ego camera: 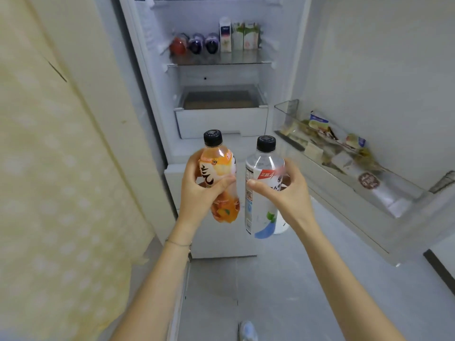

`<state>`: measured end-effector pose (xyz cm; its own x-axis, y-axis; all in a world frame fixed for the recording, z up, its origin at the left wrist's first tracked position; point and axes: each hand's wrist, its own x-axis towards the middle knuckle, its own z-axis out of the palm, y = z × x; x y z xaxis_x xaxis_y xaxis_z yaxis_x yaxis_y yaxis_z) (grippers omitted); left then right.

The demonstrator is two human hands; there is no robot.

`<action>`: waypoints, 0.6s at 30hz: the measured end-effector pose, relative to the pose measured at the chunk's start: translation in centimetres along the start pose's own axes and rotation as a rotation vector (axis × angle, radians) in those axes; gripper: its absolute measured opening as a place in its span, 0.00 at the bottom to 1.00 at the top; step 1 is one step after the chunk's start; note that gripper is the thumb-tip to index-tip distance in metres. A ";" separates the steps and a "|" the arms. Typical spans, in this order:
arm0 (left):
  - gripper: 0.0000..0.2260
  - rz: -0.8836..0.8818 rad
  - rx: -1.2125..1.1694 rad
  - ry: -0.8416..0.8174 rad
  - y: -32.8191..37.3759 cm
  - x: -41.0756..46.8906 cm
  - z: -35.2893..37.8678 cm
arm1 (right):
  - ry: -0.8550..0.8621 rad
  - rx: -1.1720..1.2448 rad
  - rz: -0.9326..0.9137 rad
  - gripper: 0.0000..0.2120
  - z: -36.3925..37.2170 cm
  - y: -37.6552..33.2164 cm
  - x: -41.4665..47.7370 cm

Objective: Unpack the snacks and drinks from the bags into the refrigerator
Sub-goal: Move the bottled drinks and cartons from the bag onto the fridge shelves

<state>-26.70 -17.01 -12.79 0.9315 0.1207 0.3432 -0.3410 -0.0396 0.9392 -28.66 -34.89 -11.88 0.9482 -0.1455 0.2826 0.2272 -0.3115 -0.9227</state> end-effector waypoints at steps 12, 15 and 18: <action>0.29 0.000 0.069 0.180 -4.3 15.7 -2.9 | -0.169 0.057 -0.052 0.23 8.6 1.0 17.9; 0.30 0.022 0.085 0.180 -5.4 19.3 -3.5 | -0.175 0.053 -0.054 0.21 10.4 1.0 21.5; 0.31 0.033 0.100 0.177 -6.6 23.1 -4.1 | -0.161 0.049 -0.067 0.24 12.2 1.0 25.0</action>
<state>-3.47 -9.86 -11.06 0.8802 0.2898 0.3759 -0.3482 -0.1439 0.9263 -1.96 -27.36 -8.95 0.9530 0.0270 0.3016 0.2975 -0.2688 -0.9161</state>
